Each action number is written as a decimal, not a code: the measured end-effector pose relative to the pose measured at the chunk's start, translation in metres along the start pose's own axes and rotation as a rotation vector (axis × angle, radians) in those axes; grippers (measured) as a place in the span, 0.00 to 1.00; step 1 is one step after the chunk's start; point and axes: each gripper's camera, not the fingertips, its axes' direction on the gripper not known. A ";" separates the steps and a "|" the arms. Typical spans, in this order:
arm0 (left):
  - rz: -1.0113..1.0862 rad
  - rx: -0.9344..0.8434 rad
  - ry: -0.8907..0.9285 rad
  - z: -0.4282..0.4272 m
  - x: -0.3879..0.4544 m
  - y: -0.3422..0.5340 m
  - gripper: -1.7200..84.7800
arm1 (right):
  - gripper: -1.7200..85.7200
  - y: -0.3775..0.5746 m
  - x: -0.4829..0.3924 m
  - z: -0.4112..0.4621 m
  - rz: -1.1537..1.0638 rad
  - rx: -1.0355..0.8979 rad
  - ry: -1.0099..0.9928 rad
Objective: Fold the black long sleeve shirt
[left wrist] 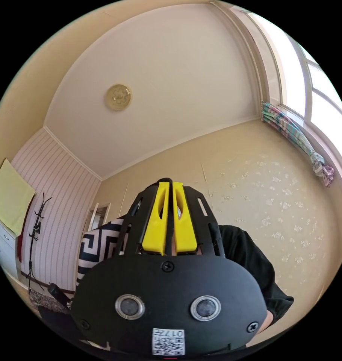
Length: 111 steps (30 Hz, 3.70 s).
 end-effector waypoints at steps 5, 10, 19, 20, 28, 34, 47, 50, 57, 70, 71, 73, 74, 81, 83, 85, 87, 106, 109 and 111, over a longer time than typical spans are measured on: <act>-0.005 -0.031 -0.154 -0.006 0.015 -0.013 0.01 | 0.04 -0.005 -0.051 -0.040 -0.057 0.124 0.287; -0.049 -0.141 -0.473 -0.011 0.037 -0.026 0.01 | 0.03 -0.011 -0.113 -0.070 -0.129 0.298 0.544; -0.225 -0.455 -1.248 -0.002 0.056 0.004 0.01 | 0.03 -0.010 -0.187 -0.057 -0.176 0.429 0.938; -0.264 -0.532 -1.323 0.003 0.051 0.015 0.01 | 0.03 -0.006 -0.190 -0.054 -0.165 0.452 0.954; -0.324 -0.718 -1.244 0.049 0.046 0.060 0.01 | 0.03 0.013 -0.226 -0.046 -0.209 0.613 0.892; -0.077 -0.602 -0.995 0.097 0.095 0.037 0.01 | 0.03 0.011 -0.281 -0.024 -0.424 0.629 0.788; -0.185 -0.438 -1.588 0.046 0.107 -0.067 0.01 | 0.03 -0.163 -0.284 0.056 -0.236 0.372 1.247; -0.361 -0.446 -1.771 -0.029 0.045 -0.072 0.01 | 0.03 -0.210 -0.197 0.055 0.015 0.284 1.422; -0.820 -0.265 -1.992 -0.374 -0.112 0.005 0.02 | 0.03 -0.265 0.119 0.044 0.405 -0.038 1.834; -0.885 -0.295 -2.127 -0.448 -0.029 0.278 0.09 | 0.08 -0.058 0.298 0.094 0.668 0.059 1.729; -0.896 -0.222 -2.077 -0.447 -0.015 0.297 0.10 | 0.08 -0.036 0.296 0.105 0.703 0.031 1.716; -0.871 -0.177 -2.021 -0.440 -0.003 0.314 0.11 | 0.09 -0.015 0.286 0.120 0.712 0.026 1.717; -0.851 -0.222 -2.044 -0.433 -0.002 0.322 0.12 | 0.09 -0.007 0.279 0.131 0.692 0.029 1.729; -0.768 -0.405 -2.291 -0.422 0.009 0.341 0.04 | 0.09 0.003 0.310 0.182 0.582 -0.065 1.869; -0.798 -0.367 -2.247 -0.436 0.022 0.336 0.02 | 0.06 -0.006 0.319 0.183 0.585 -0.067 1.854; -0.808 -0.344 -2.219 -0.445 0.036 0.332 0.01 | 0.05 -0.011 0.320 0.176 0.599 -0.018 1.808; -0.805 -0.363 -2.229 -0.450 0.048 0.326 0.01 | 0.04 -0.013 0.318 0.168 0.619 0.037 1.746; -1.145 -0.189 -1.999 -0.445 0.188 0.319 0.06 | 0.03 -0.074 0.234 0.210 0.876 0.045 1.969; -1.172 -0.245 -1.995 -0.450 0.215 0.299 0.03 | 0.03 -0.086 0.216 0.199 0.952 0.060 2.003; -1.150 -0.239 -2.019 -0.456 0.252 0.277 0.02 | 0.03 -0.093 0.198 0.192 0.939 0.111 2.013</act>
